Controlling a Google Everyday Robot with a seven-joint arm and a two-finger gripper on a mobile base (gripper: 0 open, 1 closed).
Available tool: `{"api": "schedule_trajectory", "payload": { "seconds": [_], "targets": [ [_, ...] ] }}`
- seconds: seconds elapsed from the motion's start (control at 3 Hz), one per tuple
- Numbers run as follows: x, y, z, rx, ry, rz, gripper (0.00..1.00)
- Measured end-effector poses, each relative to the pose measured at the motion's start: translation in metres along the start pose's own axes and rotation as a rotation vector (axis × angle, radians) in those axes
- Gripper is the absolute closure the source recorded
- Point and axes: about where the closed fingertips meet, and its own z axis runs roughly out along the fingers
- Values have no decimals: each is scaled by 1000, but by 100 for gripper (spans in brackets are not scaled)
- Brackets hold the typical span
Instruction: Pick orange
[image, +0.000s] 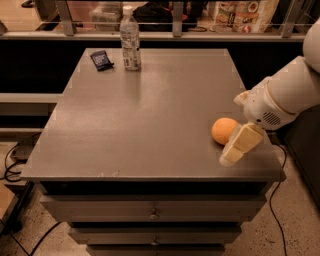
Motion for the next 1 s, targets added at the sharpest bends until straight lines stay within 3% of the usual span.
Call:
{"api": "schedule_trajectory", "payload": {
  "seconds": [0.67,1.0],
  "targets": [
    [14,-1,7,24,-35,66,46],
    [9,-5,17,18,-75,78,77]
  ]
}}
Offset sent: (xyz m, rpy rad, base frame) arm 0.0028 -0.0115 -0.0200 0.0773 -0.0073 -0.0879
